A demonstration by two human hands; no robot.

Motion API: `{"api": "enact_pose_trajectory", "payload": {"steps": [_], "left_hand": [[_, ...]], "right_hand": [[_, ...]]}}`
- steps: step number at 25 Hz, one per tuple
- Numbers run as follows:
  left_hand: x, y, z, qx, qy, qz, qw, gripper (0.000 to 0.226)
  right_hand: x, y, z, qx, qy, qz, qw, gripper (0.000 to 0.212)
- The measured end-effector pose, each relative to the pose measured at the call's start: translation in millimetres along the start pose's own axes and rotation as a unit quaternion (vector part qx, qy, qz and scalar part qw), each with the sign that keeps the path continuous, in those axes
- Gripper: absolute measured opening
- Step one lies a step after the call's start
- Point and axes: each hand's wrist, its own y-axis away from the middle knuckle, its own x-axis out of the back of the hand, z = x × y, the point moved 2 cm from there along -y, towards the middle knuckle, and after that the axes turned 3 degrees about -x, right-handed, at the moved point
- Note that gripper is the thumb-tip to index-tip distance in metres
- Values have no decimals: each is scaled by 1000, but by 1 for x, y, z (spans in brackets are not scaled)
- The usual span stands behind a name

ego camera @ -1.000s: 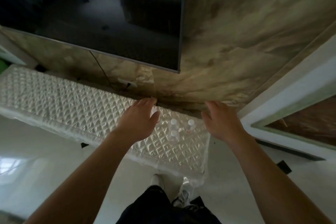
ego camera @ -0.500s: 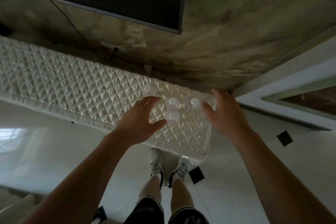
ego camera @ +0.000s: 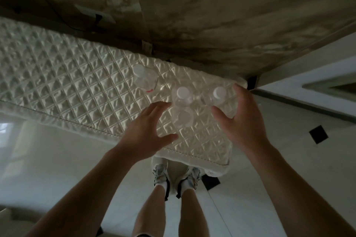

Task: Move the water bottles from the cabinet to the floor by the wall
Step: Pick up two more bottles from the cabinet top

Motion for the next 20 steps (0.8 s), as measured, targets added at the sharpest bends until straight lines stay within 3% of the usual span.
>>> {"api": "enact_pose_trajectory", "payload": {"steps": [11, 20], "left_hand": [[-59, -21, -32, -9, 60, 69, 996, 88], [-75, -26, -34, -2, 66, 95, 993, 79]], "right_hand": [[-65, -20, 31, -15, -92, 65, 994, 91], [-75, -29, 34, -3, -79, 111, 991, 78]]}}
